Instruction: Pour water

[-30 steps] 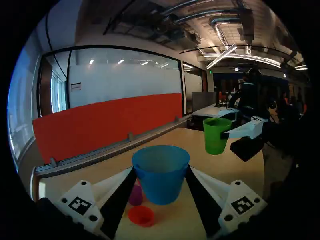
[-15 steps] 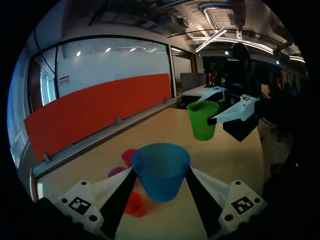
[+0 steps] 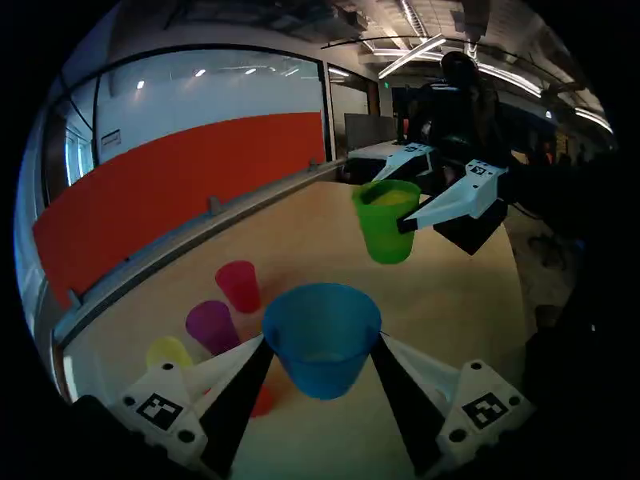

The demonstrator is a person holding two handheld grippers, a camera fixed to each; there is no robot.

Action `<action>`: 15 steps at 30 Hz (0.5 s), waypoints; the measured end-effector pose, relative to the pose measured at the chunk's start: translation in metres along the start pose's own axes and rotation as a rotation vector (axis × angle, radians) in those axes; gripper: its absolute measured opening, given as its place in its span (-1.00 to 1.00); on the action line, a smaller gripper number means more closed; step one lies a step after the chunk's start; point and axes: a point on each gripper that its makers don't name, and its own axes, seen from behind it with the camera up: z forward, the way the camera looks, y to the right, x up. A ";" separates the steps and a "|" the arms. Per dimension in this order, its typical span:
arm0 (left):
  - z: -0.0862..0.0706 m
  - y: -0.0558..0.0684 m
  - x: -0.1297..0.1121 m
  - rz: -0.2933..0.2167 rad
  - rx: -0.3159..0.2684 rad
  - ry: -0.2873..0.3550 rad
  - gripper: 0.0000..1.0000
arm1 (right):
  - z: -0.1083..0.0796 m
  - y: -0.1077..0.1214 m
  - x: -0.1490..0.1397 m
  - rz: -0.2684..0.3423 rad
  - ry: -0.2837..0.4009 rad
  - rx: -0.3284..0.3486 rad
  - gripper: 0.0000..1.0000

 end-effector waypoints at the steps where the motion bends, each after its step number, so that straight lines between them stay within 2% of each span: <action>1: 0.002 0.001 -0.003 -0.001 -0.005 -0.008 0.70 | 0.001 0.001 -0.003 0.000 -0.007 0.002 0.81; 15: 0.025 0.011 -0.048 0.004 -0.062 -0.137 0.70 | 0.016 0.000 -0.048 -0.041 -0.142 0.041 0.81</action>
